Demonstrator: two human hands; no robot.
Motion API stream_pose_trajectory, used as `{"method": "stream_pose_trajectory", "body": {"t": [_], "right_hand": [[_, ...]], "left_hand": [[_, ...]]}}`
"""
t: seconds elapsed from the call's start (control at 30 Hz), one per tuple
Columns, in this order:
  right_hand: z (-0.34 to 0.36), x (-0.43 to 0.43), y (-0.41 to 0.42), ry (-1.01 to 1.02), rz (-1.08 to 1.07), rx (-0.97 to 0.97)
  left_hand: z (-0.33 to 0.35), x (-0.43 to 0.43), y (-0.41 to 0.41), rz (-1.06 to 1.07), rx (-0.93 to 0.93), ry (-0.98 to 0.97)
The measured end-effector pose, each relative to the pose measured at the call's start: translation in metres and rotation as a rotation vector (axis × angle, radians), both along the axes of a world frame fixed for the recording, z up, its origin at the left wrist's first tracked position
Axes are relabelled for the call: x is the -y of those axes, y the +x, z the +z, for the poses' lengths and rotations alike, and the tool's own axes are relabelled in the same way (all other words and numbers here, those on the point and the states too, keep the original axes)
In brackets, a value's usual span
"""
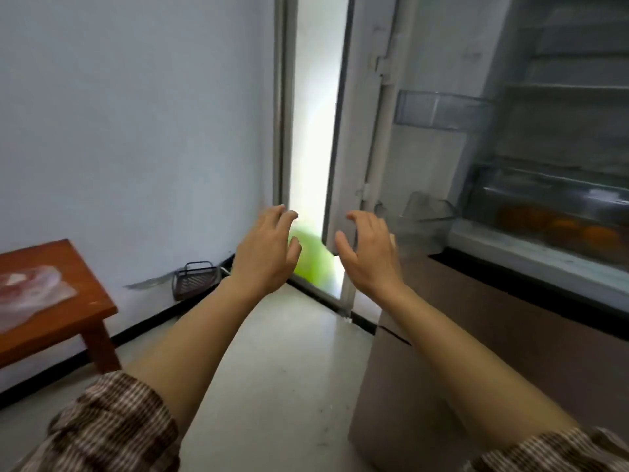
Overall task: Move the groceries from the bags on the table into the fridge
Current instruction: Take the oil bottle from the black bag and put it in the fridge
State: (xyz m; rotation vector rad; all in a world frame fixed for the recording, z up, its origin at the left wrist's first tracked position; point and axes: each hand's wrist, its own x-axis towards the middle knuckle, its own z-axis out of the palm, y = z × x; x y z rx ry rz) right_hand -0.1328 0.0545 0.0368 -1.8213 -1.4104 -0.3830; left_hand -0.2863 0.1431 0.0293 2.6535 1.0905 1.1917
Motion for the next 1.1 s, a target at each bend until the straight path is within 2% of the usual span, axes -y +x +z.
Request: {"method": "stream_pose_trajectory", "body": {"t": [0.23, 0.63, 0.93, 1.1], "right_hand": [[-0.033, -0.091, -0.155, -0.158, 0.277, 0.043], [-0.101, -0.284, -0.399, -0.435, 0.671, 0.126], [-0.121, -0.401, -0.536, -0.577, 0.806, 0.224], [-0.142, -0.448, -0.604, -0.617, 0.879, 0.228]], "left_hand": [[-0.038, -0.042, -0.177, 0.329, -0.023, -0.142], [-0.093, -0.168, -0.425, 0.728, -0.115, -0.355], [-0.115, -0.253, -0.571, 0.912, -0.107, -0.471], [-0.143, -0.296, -0.64, 0.943, -0.122, -0.562]]}}
